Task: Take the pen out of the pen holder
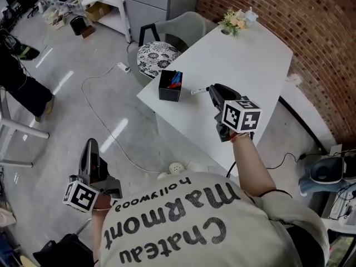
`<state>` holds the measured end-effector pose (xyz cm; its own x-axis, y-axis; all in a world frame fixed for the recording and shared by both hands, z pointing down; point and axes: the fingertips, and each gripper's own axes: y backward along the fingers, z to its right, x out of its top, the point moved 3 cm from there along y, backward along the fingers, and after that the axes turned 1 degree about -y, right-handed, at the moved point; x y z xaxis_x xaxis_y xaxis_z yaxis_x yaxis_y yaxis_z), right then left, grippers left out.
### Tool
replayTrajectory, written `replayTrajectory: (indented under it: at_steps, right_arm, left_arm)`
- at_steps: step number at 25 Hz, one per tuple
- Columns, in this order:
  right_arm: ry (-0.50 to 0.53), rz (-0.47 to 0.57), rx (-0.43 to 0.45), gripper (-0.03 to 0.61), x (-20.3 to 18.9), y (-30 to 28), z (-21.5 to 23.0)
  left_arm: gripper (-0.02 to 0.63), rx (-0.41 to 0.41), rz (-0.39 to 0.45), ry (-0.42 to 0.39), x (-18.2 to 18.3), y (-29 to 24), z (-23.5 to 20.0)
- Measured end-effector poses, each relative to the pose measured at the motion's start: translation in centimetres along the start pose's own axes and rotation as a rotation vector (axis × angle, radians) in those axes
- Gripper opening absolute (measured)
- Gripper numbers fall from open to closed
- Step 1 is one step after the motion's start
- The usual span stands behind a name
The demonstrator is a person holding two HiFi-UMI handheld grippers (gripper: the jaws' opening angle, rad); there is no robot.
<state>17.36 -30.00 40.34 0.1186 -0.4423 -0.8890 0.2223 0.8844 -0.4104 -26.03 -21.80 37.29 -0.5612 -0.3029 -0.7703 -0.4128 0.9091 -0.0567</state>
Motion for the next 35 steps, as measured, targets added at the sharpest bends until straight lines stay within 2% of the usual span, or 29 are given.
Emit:
replayTrajectory:
  at_steps: [7,13,18,25,29,33,35]
  right_arm:
    - [0.027,-0.043,0.008,0.072,-2.1,1.9,-2.1]
    - [0.059,-0.082,0.062,0.072,-4.2,2.0,-5.6]
    - [0.116,-0.103,0.120,0.072,-4.6,1.1,-8.2]
    - [0.148,-0.063,0.187,0.072,-3.6,-0.2,-11.3]
    - [0.157,-0.024,0.215,0.074,-2.4,0.0,-12.4]
    - [0.136,0.020,0.258,0.074,-1.0,0.9,-13.2]
    - [0.116,0.042,0.274,0.074,-0.7,1.4,-13.2]
  left_arm:
    - [0.001,-0.055,-0.041,-0.013,-0.3,-0.6,-0.1]
    - [0.001,-0.061,-0.101,-0.129,-1.5,-1.2,0.1]
    - [0.001,-0.058,-0.099,-0.121,-2.0,-1.7,-0.1]
    - [0.000,-0.062,-0.089,-0.154,-1.9,-2.3,0.5]
    - [0.001,-0.043,-0.078,-0.219,-1.7,-2.6,1.6]
    - [0.000,0.005,-0.091,-0.340,-2.6,-2.4,3.1]
    - [0.001,0.014,-0.094,-0.359,-3.2,-2.3,3.8]
